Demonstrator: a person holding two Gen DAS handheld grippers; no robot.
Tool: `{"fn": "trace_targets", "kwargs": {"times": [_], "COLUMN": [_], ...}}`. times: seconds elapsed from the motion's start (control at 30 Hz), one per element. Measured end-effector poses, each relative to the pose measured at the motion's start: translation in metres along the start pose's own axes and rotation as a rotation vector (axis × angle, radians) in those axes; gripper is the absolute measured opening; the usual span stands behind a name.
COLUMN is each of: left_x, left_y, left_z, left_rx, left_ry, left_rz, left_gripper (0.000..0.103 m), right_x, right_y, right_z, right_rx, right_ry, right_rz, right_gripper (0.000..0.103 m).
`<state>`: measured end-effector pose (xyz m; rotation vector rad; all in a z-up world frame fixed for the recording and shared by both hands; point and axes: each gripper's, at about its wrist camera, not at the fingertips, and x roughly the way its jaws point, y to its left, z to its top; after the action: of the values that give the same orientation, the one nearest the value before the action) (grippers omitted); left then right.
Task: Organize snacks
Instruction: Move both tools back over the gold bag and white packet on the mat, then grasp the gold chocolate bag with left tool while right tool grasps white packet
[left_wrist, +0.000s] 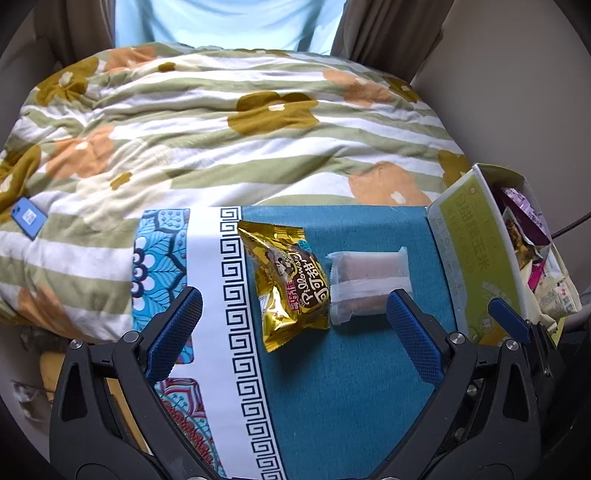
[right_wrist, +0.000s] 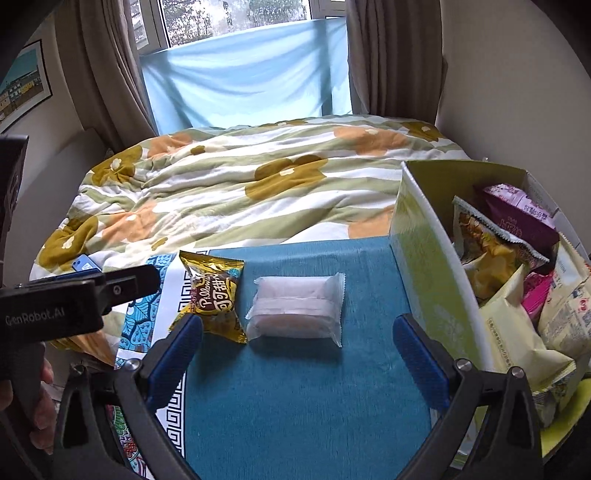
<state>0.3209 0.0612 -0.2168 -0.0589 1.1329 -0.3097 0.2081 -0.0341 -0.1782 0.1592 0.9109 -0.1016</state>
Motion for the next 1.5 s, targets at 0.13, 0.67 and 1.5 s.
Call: {"fn": "trace_targets", "kwargs": {"times": [0.13, 0.67, 1.5], "left_x": [0.040, 0.106, 0.099], "left_y": [0.001, 0.003, 0.036], "left_z": [0.006, 0.014, 0.004], "left_rx": [-0.031, -0.012, -0.030], "left_ry": [0.039, 0.134, 0.112], "left_rz": [-0.017, 0.066, 0.137], "left_gripper": [0.099, 0.081, 0.064], "right_x": [0.038, 0.111, 0.136], "right_y": [-0.001, 0.010, 0.011], "right_z": [-0.007, -0.015, -0.009], "right_rx": [0.004, -0.021, -0.017], "right_ry": [0.032, 0.050, 0.076], "right_rz": [-0.014, -0.068, -0.032], "right_gripper": [0.102, 0.102, 0.102]}}
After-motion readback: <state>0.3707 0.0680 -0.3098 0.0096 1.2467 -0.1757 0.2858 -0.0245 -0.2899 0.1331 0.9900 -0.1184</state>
